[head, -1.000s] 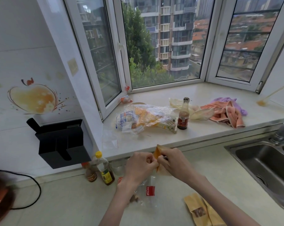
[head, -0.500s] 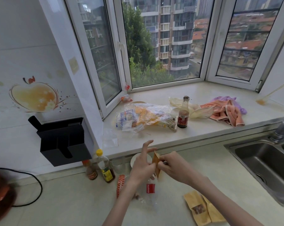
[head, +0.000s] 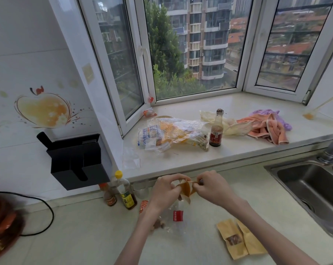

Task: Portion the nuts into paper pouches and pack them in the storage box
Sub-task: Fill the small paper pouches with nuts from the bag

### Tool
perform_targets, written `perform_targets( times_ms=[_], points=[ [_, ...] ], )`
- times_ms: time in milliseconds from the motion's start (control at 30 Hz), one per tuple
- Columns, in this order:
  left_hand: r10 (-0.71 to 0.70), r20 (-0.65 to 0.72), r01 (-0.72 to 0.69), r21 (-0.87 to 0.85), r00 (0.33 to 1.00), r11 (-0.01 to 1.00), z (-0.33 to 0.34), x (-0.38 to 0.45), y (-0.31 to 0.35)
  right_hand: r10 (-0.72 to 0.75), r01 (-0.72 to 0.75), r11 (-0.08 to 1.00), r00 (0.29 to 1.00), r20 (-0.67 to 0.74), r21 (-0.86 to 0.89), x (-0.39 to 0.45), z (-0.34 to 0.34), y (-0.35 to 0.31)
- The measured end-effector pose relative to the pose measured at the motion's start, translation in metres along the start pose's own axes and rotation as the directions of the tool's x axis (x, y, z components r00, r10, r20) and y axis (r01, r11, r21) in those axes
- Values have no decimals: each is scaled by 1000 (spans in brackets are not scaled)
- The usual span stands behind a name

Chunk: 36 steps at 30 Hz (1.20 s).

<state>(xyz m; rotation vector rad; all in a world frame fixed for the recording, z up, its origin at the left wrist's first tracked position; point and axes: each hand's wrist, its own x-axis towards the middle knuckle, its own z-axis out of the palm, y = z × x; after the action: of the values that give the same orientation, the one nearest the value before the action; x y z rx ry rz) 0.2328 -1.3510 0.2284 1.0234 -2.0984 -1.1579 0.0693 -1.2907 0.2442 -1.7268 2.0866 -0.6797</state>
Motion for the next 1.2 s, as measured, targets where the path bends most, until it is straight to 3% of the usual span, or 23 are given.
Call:
perform_targets(
  times_ms=[167,400,500,733,833,967,1067,1200],
  points=[
    [59,-8,-58,79,998,995,0,-9,-5,9,-6,991,1000,-20,131,2,0,0],
    [88,127,-69,-143,988,987,5,-17,-6,28,-12,959,998,-51,282,-2,2,3],
    [88,105,-67,-190,991,980,9,-18,-1,58,-23,950,993,-105,312,-2,-1,-1],
    [161,-1,-160,-98,987,982,25,-26,-11,99,-47,951,983,-157,304,-5,2,-12],
    [106,19,-104,-85,994,991,39,-32,-20,99,-47,950,983,-156,309,-8,9,-16],
    [104,-152,-121,-110,983,987,53,-28,-27,89,-35,950,983,-161,311,-9,25,-21],
    [95,-149,-114,-125,984,986,50,-29,-40,105,-78,941,993,-63,329,-6,34,-16],
    [18,-171,-28,-57,985,998,51,-37,-69,205,-247,890,968,147,384,-6,53,5]
  ],
)
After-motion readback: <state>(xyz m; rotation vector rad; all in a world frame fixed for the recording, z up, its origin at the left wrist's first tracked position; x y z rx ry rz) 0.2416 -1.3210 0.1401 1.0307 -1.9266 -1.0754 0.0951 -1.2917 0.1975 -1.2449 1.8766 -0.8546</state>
